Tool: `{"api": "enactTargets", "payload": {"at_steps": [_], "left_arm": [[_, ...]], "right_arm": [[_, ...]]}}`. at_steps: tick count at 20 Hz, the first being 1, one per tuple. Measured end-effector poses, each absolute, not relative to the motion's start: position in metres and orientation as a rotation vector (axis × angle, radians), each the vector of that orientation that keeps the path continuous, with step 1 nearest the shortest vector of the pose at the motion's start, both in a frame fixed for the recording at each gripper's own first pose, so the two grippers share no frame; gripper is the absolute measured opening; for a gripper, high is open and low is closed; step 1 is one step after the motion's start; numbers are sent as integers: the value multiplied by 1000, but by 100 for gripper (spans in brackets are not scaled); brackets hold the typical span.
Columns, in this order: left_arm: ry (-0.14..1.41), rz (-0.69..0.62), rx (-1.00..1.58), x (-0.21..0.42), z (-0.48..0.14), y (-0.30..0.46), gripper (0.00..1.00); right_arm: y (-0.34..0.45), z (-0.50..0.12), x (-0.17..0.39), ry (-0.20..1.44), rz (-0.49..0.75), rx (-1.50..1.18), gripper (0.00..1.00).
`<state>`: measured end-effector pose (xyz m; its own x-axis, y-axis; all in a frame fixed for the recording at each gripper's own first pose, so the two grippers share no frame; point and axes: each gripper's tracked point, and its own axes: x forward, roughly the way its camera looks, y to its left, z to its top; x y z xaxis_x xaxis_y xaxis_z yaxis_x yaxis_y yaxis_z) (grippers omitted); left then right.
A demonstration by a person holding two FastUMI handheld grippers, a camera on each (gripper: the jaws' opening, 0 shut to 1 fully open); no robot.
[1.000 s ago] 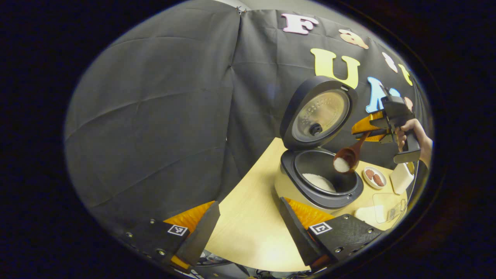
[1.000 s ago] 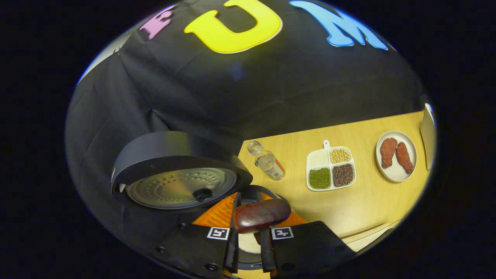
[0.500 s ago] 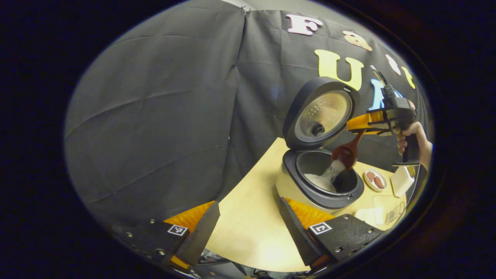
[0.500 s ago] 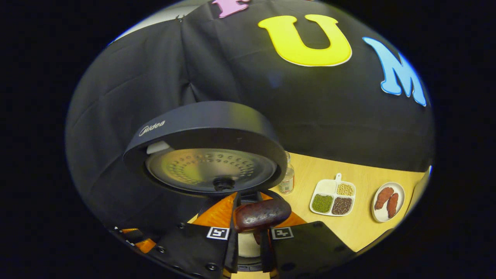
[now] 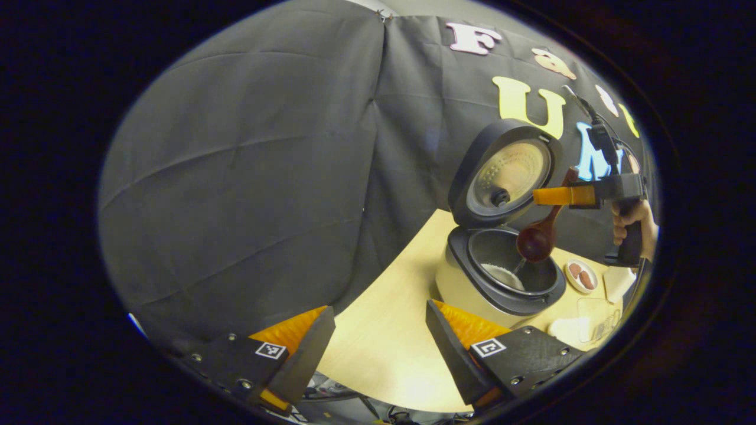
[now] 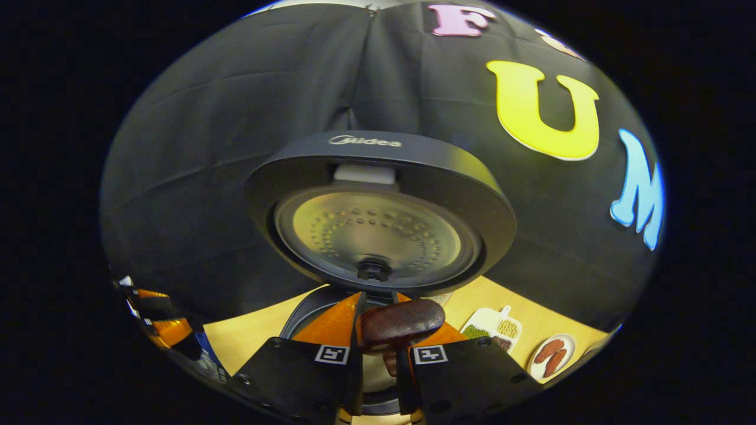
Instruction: Close the left gripper, press the button to open the rice cooker; take a wooden spoon from the chopstick holder with the right hand, scoop a spoonful of rice and pour it into the rice cooker, then put the wooden spoon back into the chopstick holder.
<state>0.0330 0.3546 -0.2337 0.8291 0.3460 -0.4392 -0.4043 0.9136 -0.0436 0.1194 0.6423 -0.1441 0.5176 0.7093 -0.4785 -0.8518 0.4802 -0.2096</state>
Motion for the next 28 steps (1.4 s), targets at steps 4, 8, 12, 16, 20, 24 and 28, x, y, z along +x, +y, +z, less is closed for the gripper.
{"api": "enactTargets", "payload": {"at_steps": [4,8,12,16,20,24,28], "left_arm": [[442,392,-117,30,-231,350,99],[422,372,-91,31,-220,340,99],[419,313,-58,44,-212,316,99],[404,215,-26,60,-201,270,97],[382,99,15,76,-192,208,97],[382,26,27,84,-185,149,99],[379,-47,50,95,-178,96,99]], "right_arm": [[642,-140,111,201,993,-563,22],[630,-105,102,95,944,-482,25],[593,-61,102,66,895,-373,25],[534,-27,111,56,802,-301,22],[440,3,133,45,650,-236,25],[345,10,159,54,496,-191,22],[246,-1,174,82,332,-115,22]]}}
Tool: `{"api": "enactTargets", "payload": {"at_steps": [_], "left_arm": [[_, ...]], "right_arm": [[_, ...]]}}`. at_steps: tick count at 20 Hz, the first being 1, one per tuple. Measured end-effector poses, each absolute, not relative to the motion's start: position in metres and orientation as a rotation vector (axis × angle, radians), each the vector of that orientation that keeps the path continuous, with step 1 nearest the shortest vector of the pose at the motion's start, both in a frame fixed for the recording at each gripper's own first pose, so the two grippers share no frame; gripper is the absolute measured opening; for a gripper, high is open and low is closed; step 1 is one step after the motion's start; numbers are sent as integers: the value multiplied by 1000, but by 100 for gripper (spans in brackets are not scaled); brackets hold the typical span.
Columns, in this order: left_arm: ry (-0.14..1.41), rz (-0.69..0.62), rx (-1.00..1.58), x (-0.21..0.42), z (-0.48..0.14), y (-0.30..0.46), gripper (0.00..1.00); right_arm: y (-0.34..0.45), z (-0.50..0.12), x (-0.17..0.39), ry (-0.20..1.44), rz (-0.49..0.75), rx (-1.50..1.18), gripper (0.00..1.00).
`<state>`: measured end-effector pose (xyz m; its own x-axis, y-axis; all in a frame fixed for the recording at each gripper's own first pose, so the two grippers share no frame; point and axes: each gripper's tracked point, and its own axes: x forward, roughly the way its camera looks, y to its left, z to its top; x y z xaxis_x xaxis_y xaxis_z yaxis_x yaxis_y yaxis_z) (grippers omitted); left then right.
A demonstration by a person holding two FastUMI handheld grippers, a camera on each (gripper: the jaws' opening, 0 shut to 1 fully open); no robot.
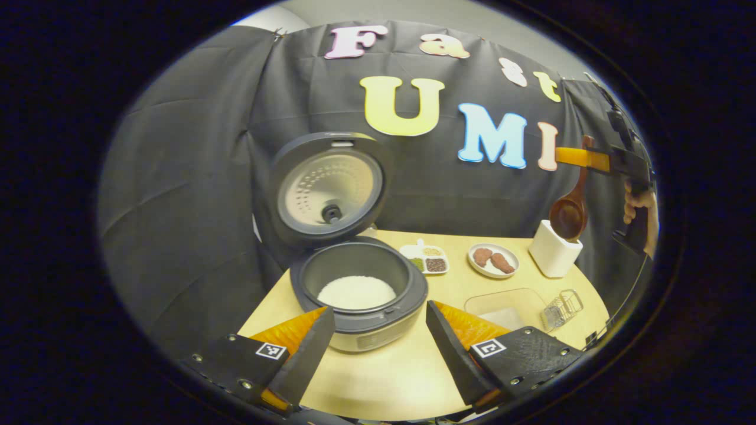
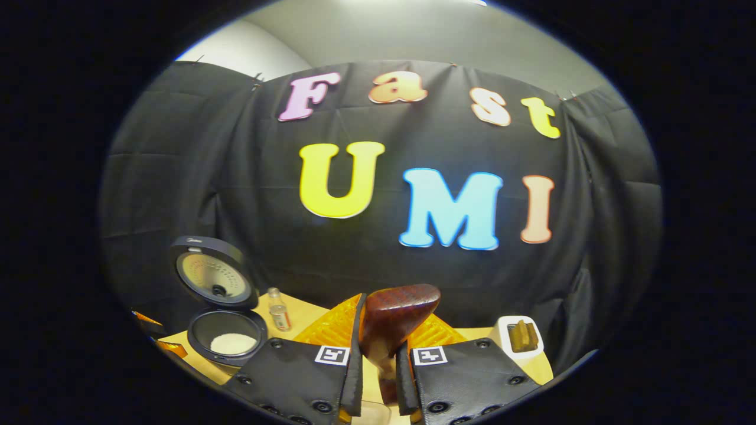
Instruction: Close the left gripper, press the button to open the rice cooker; take a wooden spoon from the chopstick holder with the right hand, scoop a spoonful of rice and pour it into the rice cooker, then put the wooden spoon back into the chopstick holder.
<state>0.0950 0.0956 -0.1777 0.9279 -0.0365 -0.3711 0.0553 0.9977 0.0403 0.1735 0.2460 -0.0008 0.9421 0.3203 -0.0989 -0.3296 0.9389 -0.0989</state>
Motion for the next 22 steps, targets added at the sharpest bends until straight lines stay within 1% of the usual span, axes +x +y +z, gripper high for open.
{"api": "enactTargets", "payload": {"at_steps": [3,4,8,10,11,12,13,17,22], "left_arm": [[365,-76,87,104,-169,66,97],[364,-83,95,106,-166,57,97],[376,-108,91,111,-162,25,97],[382,-99,80,114,-161,16,97],[385,-93,74,114,-161,14,96],[388,-82,74,114,-160,12,97],[388,-68,81,113,-158,11,99],[391,-12,84,105,-157,10,97],[410,90,28,84,-159,14,97]], "right_arm": [[183,-29,175,153,242,-52,22],[166,-39,175,180,215,-20,25],[107,-85,175,296,117,151,25],[82,-114,175,372,79,194,25],[79,-123,165,401,70,220,25],[73,-134,163,423,71,249,22],[69,-142,161,447,71,276,25],[59,-179,167,516,79,325,25],[57,-227,180,605,91,399,25]]}}
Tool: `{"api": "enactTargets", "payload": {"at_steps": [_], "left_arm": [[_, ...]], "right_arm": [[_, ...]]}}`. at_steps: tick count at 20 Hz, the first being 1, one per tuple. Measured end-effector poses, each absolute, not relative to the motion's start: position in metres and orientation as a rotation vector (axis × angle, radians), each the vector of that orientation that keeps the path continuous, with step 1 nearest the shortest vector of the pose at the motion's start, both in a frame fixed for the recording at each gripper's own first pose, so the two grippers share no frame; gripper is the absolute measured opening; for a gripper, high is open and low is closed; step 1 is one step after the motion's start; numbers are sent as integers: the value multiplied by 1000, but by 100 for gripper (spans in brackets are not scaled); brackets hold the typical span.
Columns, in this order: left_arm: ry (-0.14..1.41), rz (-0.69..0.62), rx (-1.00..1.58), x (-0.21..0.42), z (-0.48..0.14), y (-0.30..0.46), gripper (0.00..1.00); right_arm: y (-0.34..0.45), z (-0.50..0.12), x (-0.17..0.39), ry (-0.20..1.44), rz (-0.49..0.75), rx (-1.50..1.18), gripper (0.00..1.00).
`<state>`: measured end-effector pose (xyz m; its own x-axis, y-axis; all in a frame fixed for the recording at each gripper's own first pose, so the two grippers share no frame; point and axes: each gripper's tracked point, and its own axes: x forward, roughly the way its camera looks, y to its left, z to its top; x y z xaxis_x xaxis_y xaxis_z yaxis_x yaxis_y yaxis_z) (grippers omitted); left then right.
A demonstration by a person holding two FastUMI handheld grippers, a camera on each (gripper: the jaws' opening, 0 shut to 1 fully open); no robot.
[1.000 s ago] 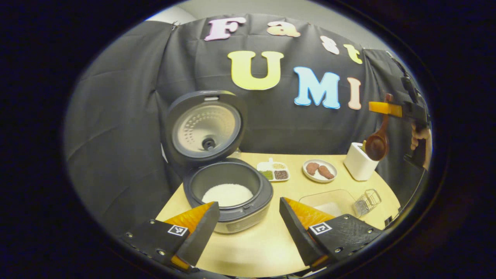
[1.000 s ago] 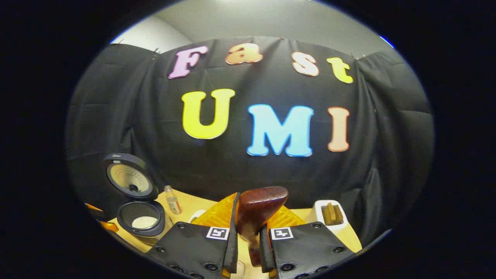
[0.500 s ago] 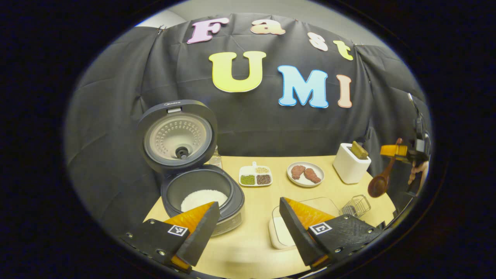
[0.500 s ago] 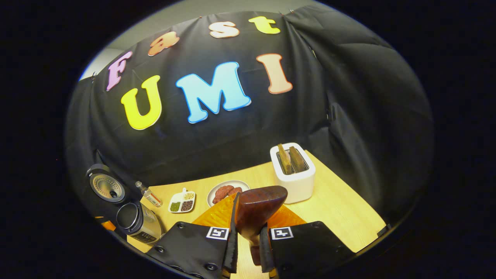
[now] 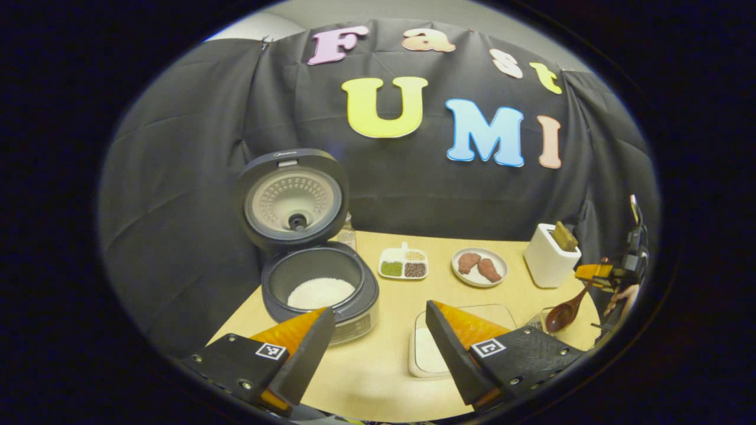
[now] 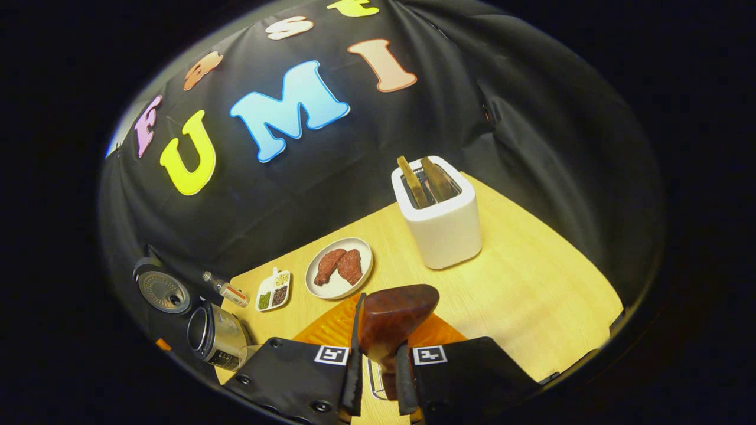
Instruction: Close the left gripper, press the button to open the rice cooker; take a wooden spoon from the chopstick holder with the right hand, scoop a spoonful of rice and pour it into the rice cooker, then put the wooden spoon back into the chopstick holder.
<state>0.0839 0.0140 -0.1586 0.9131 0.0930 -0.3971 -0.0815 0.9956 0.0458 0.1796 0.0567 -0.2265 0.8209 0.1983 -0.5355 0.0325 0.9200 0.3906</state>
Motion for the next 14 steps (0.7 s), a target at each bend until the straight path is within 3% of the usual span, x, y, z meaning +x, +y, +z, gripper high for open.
{"api": "enactTargets", "payload": {"at_steps": [7,11,12,13,14], "left_arm": [[438,207,14,63,-170,19,97],[392,255,6,69,-143,29,99],[373,265,10,73,-133,35,97],[350,275,14,78,-122,43,99],[327,284,21,83,-112,51,99]], "right_arm": [[66,-268,182,705,133,419,25],[74,-269,179,712,163,455,29],[73,-265,175,706,164,452,24],[73,-264,174,700,163,447,53],[69,-261,170,692,158,436,57]]}}
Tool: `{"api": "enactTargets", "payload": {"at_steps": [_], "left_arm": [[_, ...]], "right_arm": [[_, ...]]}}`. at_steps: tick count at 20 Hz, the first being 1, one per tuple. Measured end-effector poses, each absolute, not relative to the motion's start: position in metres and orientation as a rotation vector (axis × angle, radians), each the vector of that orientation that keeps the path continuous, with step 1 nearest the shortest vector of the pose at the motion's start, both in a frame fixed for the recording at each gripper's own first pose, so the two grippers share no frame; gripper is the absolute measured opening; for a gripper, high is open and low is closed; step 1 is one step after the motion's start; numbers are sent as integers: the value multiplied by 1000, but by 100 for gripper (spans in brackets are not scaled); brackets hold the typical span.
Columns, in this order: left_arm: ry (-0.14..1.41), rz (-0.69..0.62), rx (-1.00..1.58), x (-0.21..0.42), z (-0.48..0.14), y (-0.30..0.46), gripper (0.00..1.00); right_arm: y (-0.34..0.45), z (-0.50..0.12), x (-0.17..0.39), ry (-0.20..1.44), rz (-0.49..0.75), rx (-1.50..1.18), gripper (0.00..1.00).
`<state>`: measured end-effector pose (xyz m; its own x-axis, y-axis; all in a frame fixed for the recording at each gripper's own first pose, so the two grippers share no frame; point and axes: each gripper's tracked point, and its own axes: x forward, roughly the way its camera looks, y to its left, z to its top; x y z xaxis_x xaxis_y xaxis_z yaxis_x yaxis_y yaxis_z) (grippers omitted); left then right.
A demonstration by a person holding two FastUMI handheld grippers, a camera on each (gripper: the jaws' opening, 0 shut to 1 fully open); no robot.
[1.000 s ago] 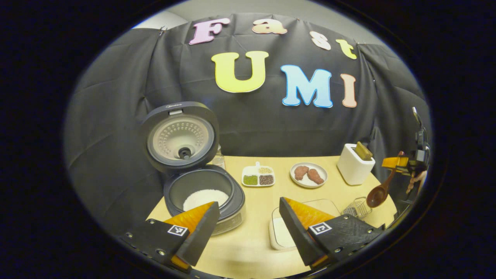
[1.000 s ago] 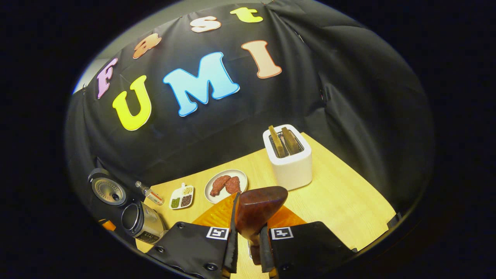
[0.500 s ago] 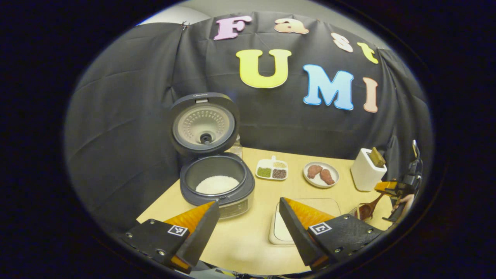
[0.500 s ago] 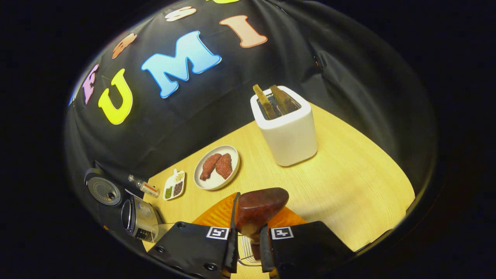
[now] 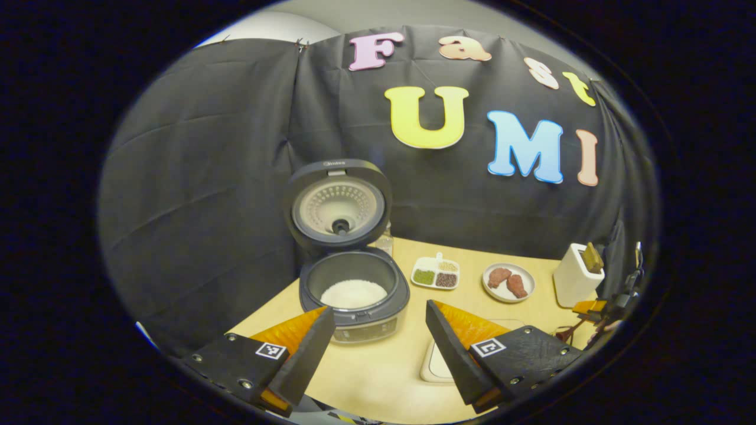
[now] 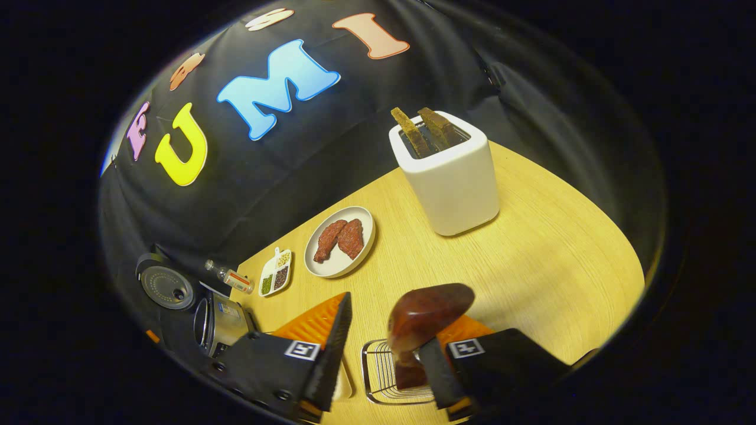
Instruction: Close the left gripper, press the button to open the rice cooker; take a wooden spoon from the chopstick holder with the right hand, scoop a spoonful of rice and pour it into the rice cooker, then put the wooden spoon back into the chopstick holder.
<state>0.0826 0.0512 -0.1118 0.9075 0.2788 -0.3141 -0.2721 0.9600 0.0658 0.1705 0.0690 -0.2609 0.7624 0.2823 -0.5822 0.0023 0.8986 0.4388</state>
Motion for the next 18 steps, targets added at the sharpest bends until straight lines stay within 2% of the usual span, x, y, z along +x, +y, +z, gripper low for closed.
{"api": "enactTargets", "payload": {"at_steps": [1,2,3,4,9,11,13,18], "left_arm": [[304,295,28,88,-100,61,98],[280,303,33,93,-88,71,98],[257,307,34,99,-76,80,99],[238,309,33,106,-66,90,97],[152,302,0,146,-13,135,99],[118,297,-6,164,11,154,96],[91,277,-26,186,31,169,99],[115,233,-146,248,46,203,99]], "right_arm": [[62,-261,167,685,142,418,81],[56,-258,164,675,124,396,98],[48,-257,161,663,102,372,92],[36,-259,159,652,72,335,98],[0,-226,125,562,-15,196,98],[-2,-205,113,510,-38,192,98],[1,-186,102,462,-56,185,98],[13,-133,78,324,-84,106,98]]}}
